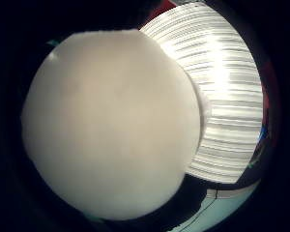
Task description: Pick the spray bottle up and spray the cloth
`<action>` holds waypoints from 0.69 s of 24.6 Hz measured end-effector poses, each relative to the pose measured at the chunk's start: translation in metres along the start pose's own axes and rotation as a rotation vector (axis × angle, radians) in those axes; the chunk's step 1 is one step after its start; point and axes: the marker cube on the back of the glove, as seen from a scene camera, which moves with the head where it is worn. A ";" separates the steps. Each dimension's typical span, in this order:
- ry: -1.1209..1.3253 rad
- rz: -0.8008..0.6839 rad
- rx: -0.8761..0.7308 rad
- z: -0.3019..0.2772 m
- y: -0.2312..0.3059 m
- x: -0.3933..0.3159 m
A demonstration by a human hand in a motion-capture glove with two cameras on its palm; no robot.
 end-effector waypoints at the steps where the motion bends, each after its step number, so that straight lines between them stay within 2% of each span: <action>1: -0.004 0.004 -0.015 0.005 0.001 -0.003; 11: -0.002 -0.004 -0.191 0.071 -0.004 -0.025; 17: 0.006 0.059 -0.213 0.084 -0.017 -0.019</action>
